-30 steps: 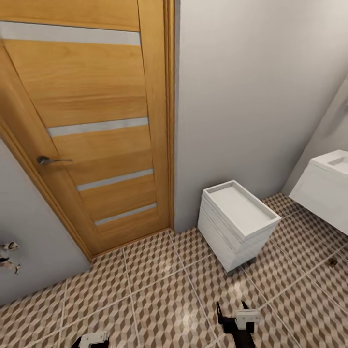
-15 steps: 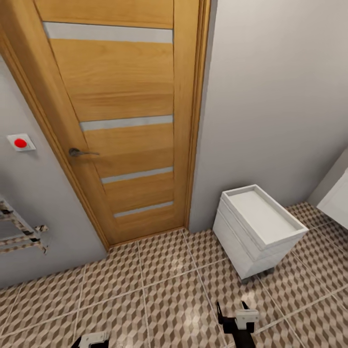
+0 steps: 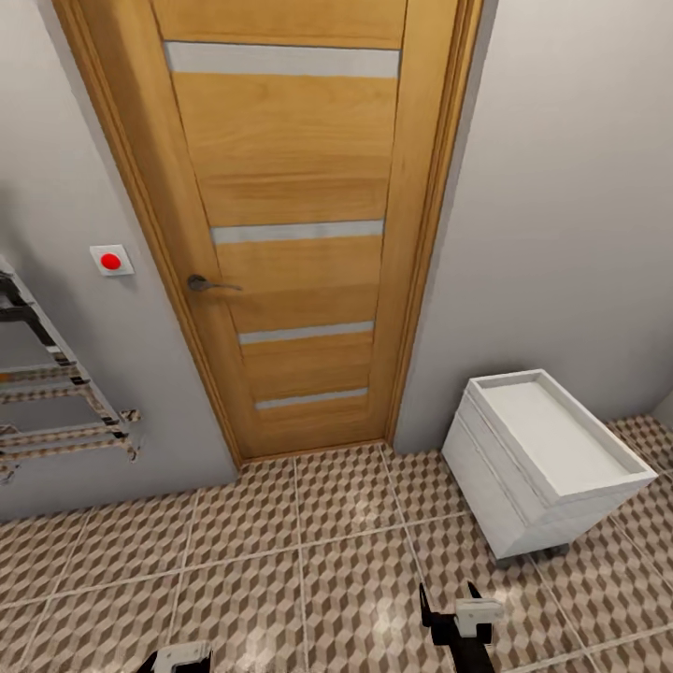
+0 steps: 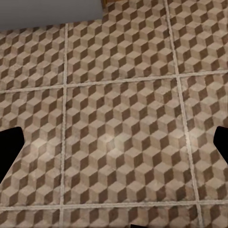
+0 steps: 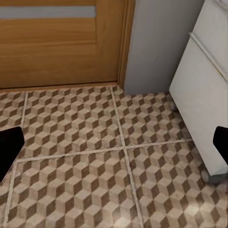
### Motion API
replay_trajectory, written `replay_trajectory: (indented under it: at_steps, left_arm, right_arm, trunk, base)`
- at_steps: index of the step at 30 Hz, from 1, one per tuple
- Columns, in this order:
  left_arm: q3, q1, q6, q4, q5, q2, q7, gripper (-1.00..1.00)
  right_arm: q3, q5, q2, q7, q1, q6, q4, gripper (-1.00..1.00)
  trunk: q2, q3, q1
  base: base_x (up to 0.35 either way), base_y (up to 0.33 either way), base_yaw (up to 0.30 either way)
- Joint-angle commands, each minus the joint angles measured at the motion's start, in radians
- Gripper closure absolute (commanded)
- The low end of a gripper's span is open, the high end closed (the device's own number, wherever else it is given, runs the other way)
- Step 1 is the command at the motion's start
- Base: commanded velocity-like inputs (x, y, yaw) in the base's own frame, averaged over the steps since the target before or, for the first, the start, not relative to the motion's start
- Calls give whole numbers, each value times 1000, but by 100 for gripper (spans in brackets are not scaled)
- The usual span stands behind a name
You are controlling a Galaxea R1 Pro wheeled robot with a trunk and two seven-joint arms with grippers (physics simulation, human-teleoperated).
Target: Take the four mousetraps from the cabinet in the bathroom and place them on the bathroom floor. Make sure all four end up on the same floor surface, and ensure that at least two of them are either under or directly next to the same bathroom sink.
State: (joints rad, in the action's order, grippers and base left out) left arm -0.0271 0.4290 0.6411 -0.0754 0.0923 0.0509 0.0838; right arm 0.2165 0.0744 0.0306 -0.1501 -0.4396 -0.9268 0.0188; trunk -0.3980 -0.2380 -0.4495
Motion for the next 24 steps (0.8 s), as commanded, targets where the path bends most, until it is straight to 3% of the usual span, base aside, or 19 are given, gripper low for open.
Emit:
replay_trajectory:
  at_steps: [1, 20, 24]
  left_arm:
    - [-4, 2, 6, -4, 9, 0, -3, -100]
    - [-4, 2, 6, -4, 9, 1, -1, -100]
    - [-4, 2, 6, -4, 9, 12, -2, -100]
  right_arm:
    - [9, 8, 0, -3, -1, -3, -1, -100]
    - [9, 7, 0, -3, -1, -3, 0, -100]
    - [9, 7, -1, -3, -1, -3, 0, -100]
  trunk:
    - [-2, -2, -1]
    - [-2, -13, -1]
    - [-2, -16, -1]
  base:
    - [0, 0, 274]
    - [0, 0, 274]
    - [0, 0, 273]
